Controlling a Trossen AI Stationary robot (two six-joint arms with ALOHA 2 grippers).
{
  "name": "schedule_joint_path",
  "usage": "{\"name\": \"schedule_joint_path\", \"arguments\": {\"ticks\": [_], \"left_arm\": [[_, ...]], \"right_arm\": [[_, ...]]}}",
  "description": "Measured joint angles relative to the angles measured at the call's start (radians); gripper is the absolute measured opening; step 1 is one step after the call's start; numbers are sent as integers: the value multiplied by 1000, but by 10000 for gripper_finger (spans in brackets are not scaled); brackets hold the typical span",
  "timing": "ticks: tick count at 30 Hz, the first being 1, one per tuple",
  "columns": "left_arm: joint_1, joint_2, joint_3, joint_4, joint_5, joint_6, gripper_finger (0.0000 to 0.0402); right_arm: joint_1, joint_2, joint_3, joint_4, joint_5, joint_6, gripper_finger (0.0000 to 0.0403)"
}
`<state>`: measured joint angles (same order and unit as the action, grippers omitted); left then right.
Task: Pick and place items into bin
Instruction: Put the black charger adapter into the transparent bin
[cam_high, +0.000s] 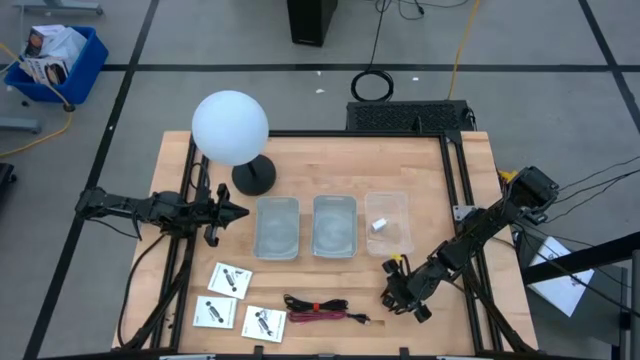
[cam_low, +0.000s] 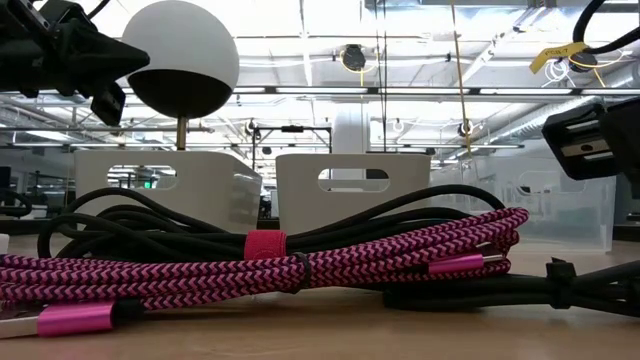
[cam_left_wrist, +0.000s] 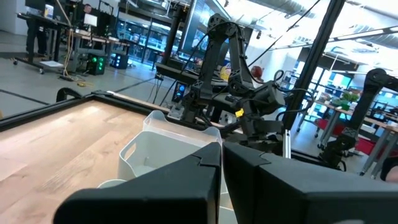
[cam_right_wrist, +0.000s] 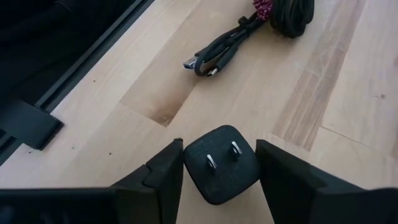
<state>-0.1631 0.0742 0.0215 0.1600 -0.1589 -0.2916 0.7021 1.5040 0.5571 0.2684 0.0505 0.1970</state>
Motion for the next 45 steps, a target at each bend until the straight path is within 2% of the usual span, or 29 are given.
{"name": "schedule_joint_path", "arguments": {"ticks": [9, 15, 19, 25, 28, 33, 39, 45], "left_arm": [[0, 0, 0, 0, 0, 0, 21], [0, 0, 0, 1, -1, 0, 21], [0, 0, 0, 2, -1, 0, 21], [0, 0, 0, 0, 0, 0, 21], [0, 0, 0, 0, 0, 0, 21], [0, 0, 0, 0, 0, -3, 21], [0, 0, 0, 0, 1, -4, 21], [0, 0, 0, -1, 1, -4, 21]], "right_arm": [[-6, -26, 10, 70, -2, -10, 175], [-18, -107, 98, -46, 10, -88, 171], [-27, -180, 203, -257, 134, -118, 172], [-35, -258, 392, -683, 445, -74, 172], [-66, -298, 419, -802, 556, -15, 172], [-163, -357, 363, -894, 548, 87, 172], [-281, -417, 250, -887, 491, 151, 170], [-400, -453, 167, -881, 324, 159, 169]]}}
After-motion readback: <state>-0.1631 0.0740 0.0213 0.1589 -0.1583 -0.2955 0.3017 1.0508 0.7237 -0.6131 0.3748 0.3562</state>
